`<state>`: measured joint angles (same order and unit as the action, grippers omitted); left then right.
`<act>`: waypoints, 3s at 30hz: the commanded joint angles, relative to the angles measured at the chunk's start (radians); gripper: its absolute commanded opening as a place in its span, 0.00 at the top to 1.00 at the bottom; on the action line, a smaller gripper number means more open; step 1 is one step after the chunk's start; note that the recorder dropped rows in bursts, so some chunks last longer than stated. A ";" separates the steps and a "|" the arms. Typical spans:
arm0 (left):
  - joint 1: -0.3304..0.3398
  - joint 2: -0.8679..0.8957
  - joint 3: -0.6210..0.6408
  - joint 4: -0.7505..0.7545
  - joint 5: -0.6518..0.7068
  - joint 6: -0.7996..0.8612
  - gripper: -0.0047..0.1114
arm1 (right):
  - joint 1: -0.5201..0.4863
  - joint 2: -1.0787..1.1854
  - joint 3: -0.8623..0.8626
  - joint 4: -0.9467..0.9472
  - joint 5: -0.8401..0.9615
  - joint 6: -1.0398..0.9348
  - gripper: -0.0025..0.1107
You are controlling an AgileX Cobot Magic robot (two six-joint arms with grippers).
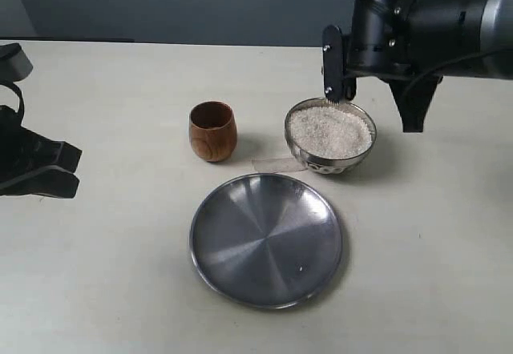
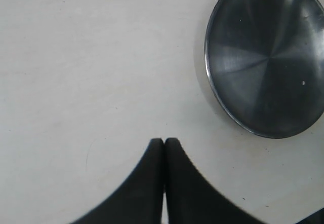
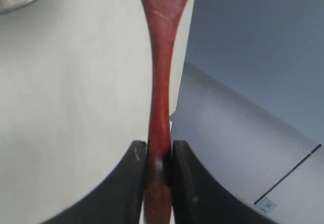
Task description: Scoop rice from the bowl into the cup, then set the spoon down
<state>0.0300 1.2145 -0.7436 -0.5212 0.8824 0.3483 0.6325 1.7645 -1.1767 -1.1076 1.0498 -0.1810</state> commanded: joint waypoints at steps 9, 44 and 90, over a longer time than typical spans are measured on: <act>-0.004 0.000 0.007 -0.018 0.003 0.003 0.96 | 0.025 0.071 0.056 -0.013 0.171 0.009 0.98; -0.004 0.000 0.007 -0.024 0.011 0.003 0.96 | 0.096 0.256 0.054 -0.181 0.171 0.140 0.98; -0.004 0.000 0.007 -0.016 0.010 0.003 0.96 | 0.025 0.150 -0.066 0.301 0.125 0.268 0.98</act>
<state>0.0300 1.2145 -0.7436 -0.5399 0.8942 0.3483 0.6617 1.9257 -1.2371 -0.7621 1.1546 0.0670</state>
